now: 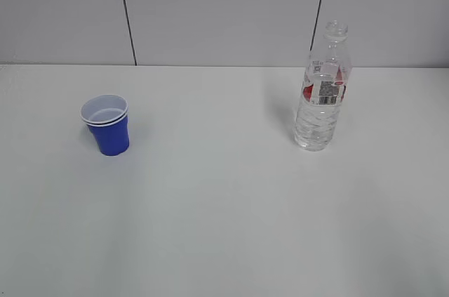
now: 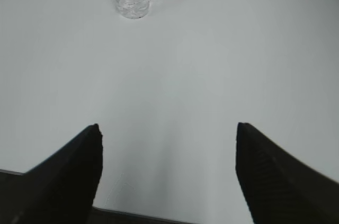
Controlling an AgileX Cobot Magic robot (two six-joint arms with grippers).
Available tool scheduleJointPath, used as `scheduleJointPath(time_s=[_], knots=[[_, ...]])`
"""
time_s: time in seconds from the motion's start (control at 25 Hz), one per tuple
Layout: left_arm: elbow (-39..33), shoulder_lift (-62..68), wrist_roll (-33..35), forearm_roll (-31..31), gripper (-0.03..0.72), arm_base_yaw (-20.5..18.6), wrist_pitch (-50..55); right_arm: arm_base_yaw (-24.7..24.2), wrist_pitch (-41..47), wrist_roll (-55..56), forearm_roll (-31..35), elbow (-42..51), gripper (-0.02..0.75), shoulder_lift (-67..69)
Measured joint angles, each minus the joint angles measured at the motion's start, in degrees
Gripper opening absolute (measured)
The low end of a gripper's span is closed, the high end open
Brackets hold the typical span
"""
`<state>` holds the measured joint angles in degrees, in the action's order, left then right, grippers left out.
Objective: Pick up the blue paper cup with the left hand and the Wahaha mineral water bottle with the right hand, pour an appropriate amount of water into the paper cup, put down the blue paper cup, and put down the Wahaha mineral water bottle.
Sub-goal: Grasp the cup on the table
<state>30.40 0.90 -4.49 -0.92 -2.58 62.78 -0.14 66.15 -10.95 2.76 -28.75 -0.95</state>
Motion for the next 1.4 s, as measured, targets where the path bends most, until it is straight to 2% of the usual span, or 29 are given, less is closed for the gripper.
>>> scheduleJointPath(time_s=[0.28, 0.64, 1.08, 1.4], knots=[[0.00, 0.00, 0.00, 0.00, 0.565, 0.00, 0.00, 0.00, 0.00, 0.00, 0.00, 0.00, 0.587, 0.00], [0.77, 0.00, 0.61, 1.93, 0.552, 3.49, -1.71, 0.00, 0.00, 0.00, 0.00, 0.00, 0.587, 0.00], [1.25, 0.00, 1.58, 1.77, 0.552, 7.55, -23.61, 0.00, 0.00, 0.00, 0.00, 0.00, 0.587, 0.00], [0.43, 0.00, 1.69, 0.10, 0.552, 7.76, -34.84, 0.00, 0.00, 0.00, 0.00, 0.00, 0.587, 0.00]])
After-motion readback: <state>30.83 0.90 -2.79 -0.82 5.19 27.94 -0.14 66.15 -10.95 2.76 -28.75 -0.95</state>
